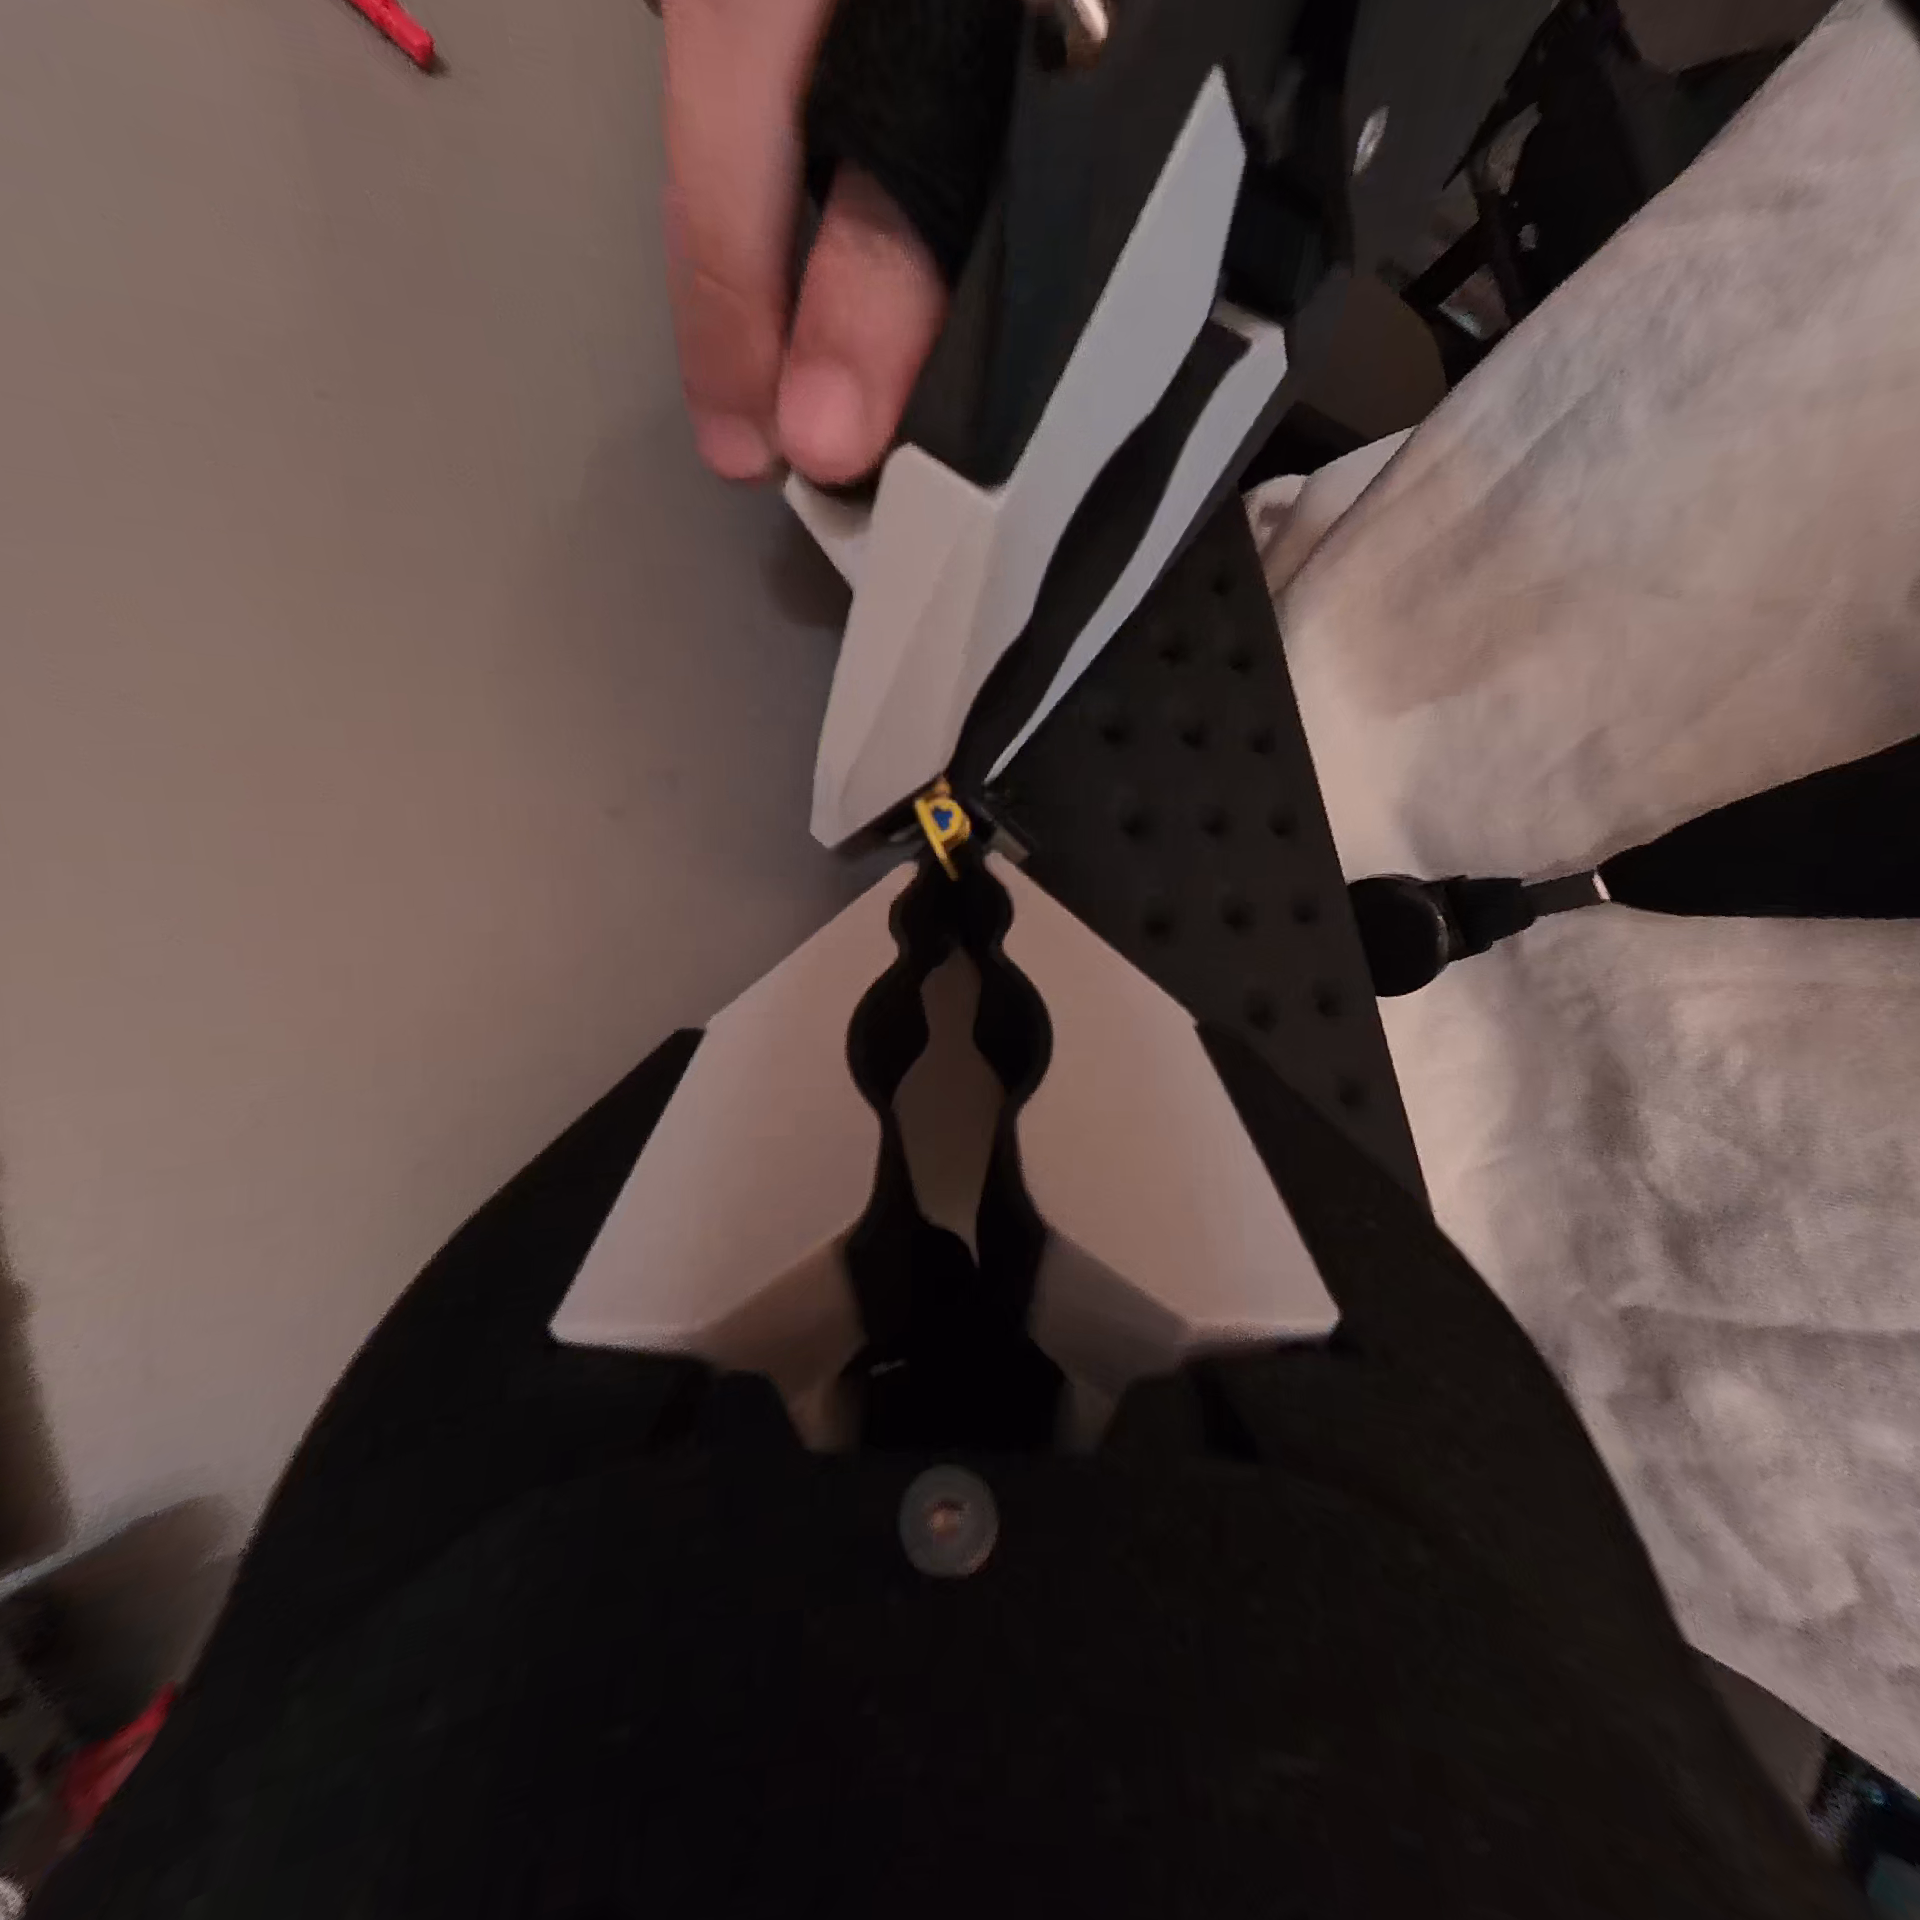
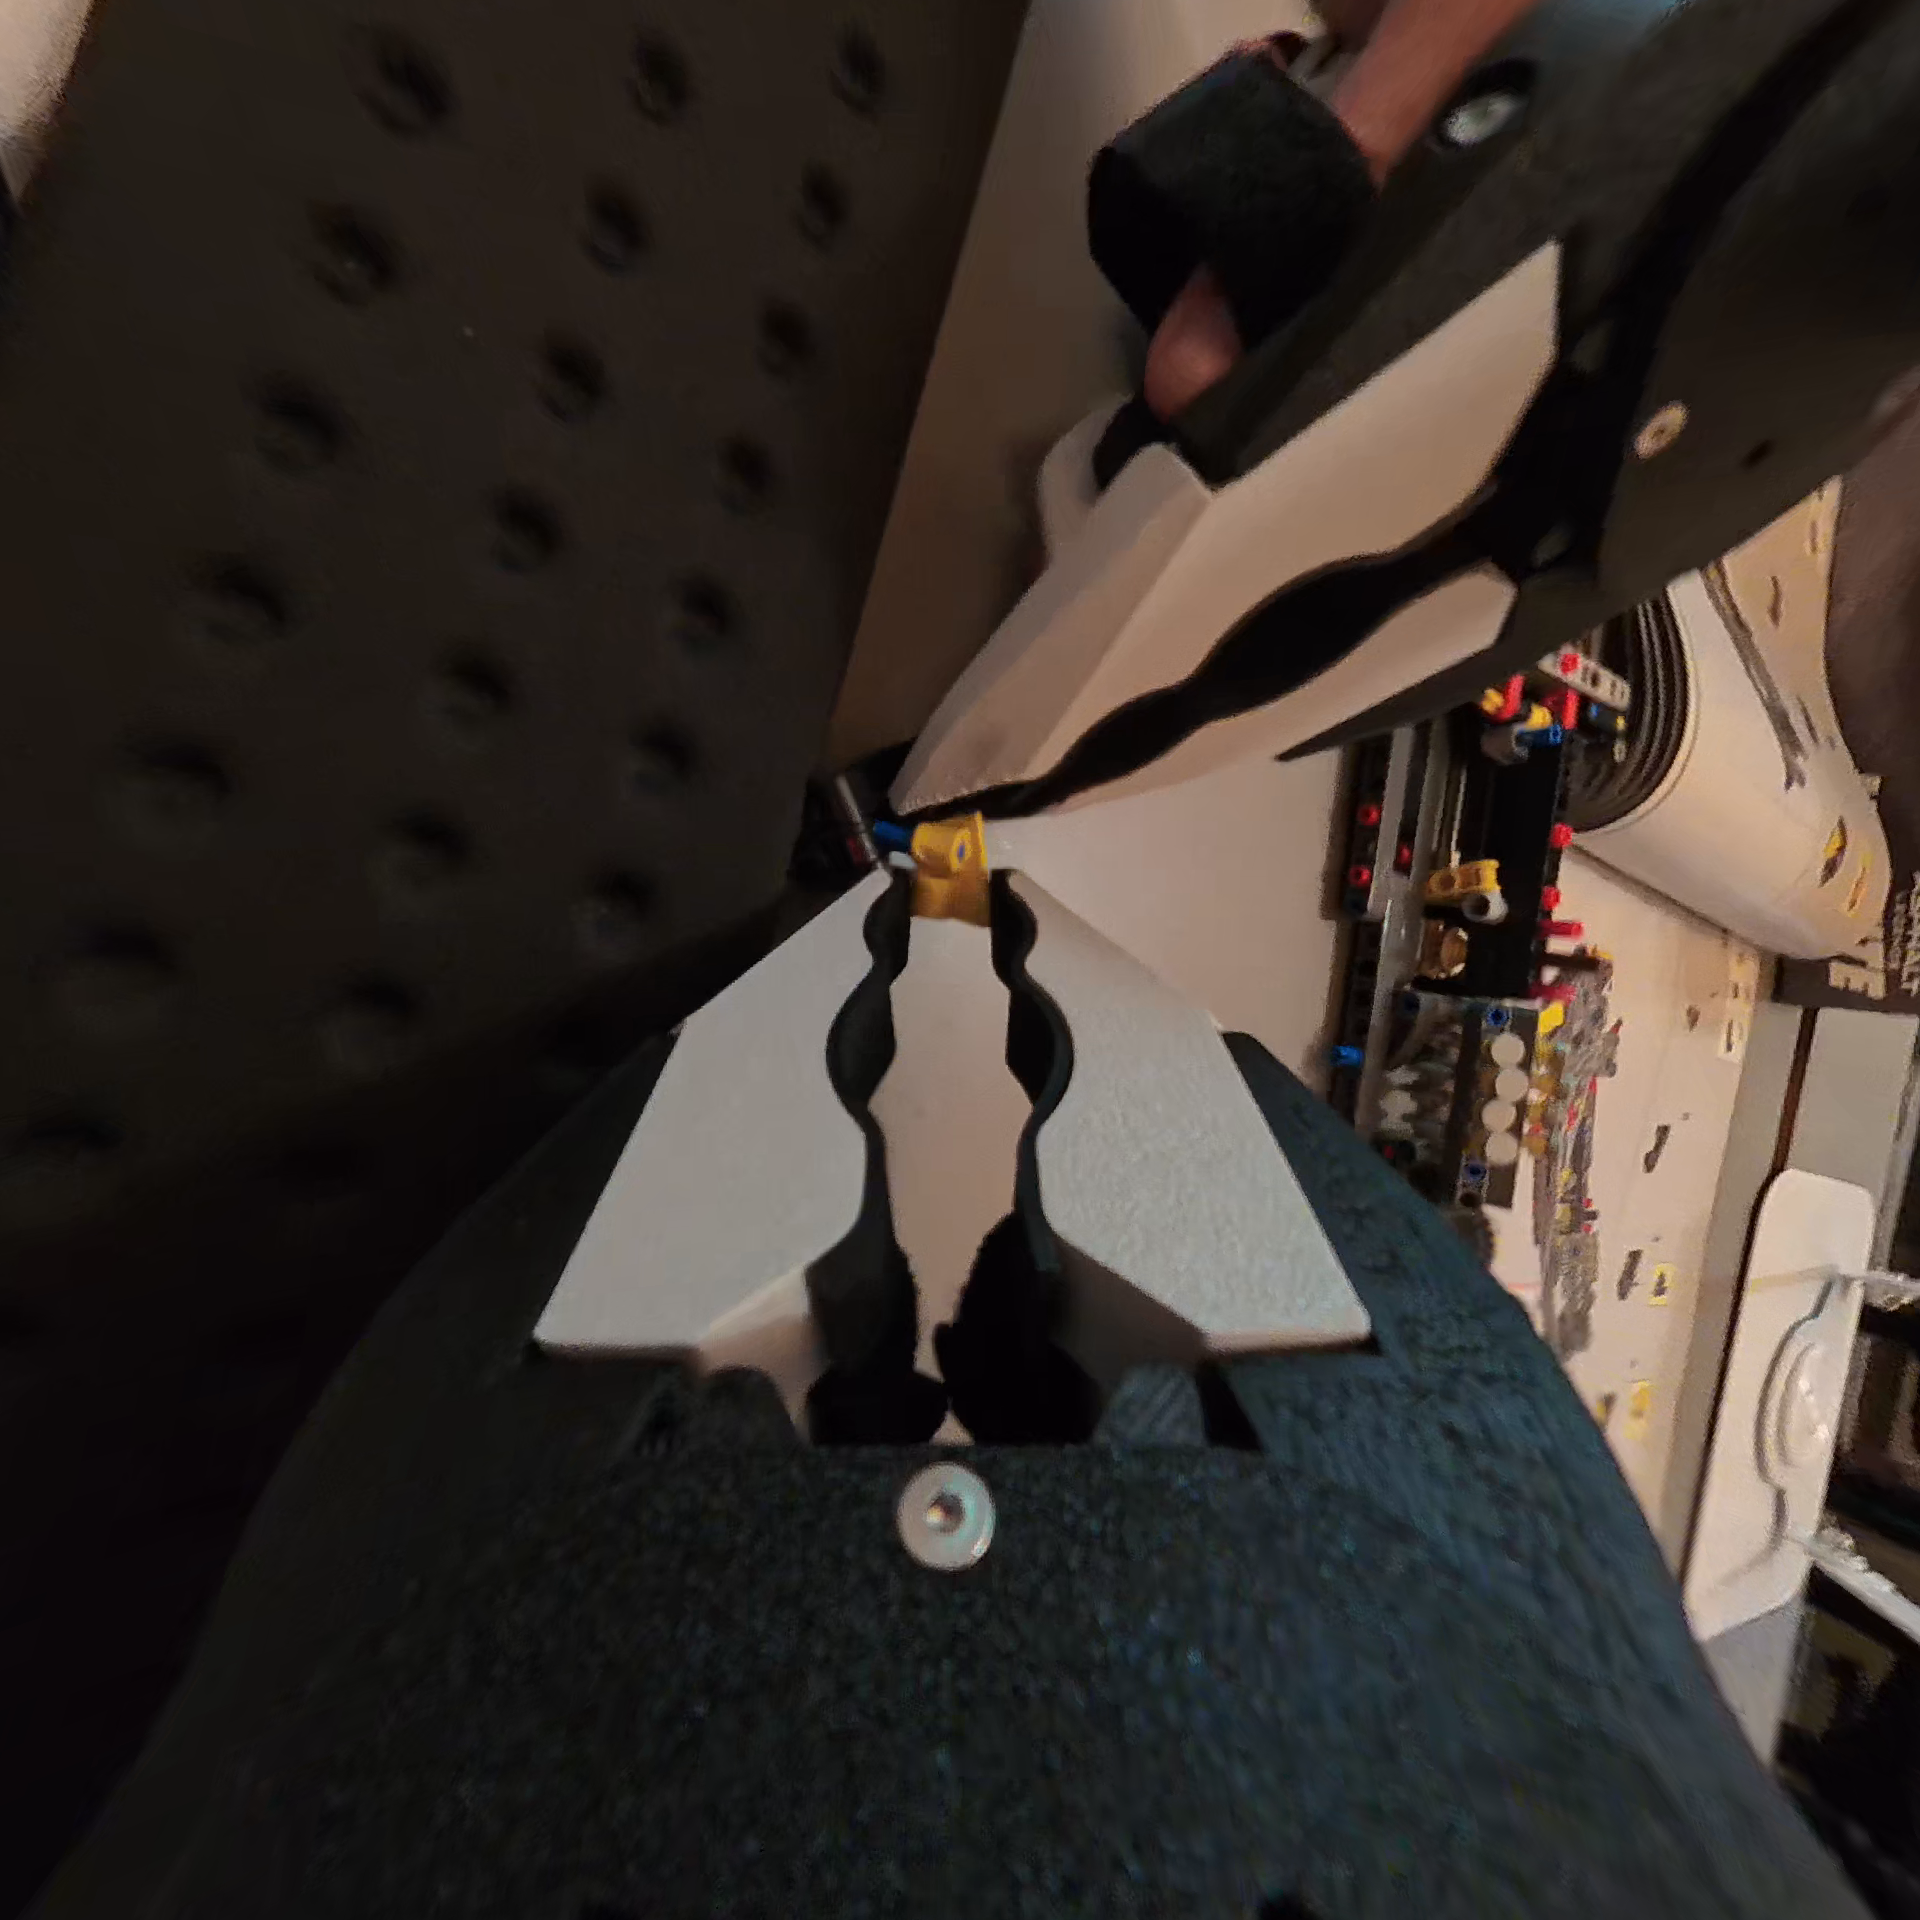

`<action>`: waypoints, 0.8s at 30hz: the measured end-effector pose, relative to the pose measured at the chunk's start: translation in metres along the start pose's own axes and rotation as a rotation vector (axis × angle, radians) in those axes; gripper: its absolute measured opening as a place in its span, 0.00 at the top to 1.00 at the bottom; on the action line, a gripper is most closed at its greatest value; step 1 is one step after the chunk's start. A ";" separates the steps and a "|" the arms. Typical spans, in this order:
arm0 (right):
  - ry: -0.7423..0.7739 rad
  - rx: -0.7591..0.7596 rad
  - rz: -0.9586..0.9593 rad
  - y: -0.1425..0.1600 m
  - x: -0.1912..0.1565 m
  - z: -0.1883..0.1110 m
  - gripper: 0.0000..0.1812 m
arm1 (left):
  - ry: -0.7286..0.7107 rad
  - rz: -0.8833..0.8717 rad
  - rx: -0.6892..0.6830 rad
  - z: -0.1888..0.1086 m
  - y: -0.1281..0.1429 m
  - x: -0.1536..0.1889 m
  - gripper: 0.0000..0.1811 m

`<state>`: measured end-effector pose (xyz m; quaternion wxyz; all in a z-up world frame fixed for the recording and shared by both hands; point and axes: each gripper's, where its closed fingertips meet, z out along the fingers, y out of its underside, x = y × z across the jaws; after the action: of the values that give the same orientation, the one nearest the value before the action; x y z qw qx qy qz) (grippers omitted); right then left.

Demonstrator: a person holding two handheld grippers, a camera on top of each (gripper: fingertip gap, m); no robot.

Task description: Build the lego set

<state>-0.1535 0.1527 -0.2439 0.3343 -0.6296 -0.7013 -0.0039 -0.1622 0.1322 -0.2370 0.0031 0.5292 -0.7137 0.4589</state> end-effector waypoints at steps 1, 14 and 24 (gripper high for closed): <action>0.001 0.001 0.026 0.002 0.000 -0.001 0.92 | -0.013 0.009 -0.008 0.000 0.001 -0.001 1.00; -0.279 0.189 0.576 -0.007 0.001 -0.020 0.91 | -0.219 0.238 -0.083 0.008 -0.001 -0.008 1.00; -0.339 0.088 0.468 -0.012 -0.009 -0.014 0.95 | -0.285 0.333 -0.117 0.007 0.001 -0.009 1.00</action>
<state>-0.1581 0.1363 -0.2324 0.2309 -0.7509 -0.5824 0.2090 -0.1558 0.1344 -0.2457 -0.1428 0.4625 -0.8099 0.3314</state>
